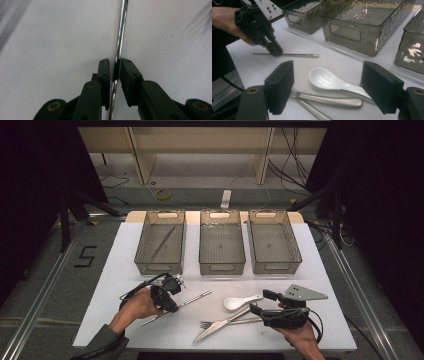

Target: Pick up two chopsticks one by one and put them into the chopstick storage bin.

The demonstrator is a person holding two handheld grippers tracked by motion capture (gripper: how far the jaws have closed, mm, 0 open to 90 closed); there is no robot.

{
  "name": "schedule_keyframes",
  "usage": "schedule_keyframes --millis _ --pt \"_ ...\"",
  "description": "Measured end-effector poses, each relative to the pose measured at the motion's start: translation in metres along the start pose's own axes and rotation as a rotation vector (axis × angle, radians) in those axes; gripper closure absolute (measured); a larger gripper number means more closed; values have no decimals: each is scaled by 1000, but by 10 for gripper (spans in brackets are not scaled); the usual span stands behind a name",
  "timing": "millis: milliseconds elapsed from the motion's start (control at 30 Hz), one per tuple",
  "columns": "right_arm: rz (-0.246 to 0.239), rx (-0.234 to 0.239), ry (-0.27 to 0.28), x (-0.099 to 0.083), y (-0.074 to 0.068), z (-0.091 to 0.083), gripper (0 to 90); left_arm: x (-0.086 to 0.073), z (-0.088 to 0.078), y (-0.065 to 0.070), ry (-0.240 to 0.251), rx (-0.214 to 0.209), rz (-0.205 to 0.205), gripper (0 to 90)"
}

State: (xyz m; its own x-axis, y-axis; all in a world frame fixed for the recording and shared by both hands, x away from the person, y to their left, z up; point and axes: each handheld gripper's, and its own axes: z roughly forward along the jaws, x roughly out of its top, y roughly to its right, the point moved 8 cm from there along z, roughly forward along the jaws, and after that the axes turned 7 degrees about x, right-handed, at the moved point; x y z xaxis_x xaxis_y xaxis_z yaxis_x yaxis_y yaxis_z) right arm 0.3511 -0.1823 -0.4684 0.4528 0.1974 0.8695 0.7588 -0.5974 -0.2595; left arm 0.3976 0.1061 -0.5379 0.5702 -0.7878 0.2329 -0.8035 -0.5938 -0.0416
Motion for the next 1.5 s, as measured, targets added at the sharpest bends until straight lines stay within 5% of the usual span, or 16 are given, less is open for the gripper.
schedule_keyframes --millis 667,1067,1500 --pt "0 -1 -6 0 0 0 277 1 1 2 -7 43 33 851" --pt "1 -1 -1 0 0 -1 278 1 -15 -3 28 10 17 853" --pt "0 4 -2 -1 0 0 278 8 -48 -17 154 -12 -54 853"
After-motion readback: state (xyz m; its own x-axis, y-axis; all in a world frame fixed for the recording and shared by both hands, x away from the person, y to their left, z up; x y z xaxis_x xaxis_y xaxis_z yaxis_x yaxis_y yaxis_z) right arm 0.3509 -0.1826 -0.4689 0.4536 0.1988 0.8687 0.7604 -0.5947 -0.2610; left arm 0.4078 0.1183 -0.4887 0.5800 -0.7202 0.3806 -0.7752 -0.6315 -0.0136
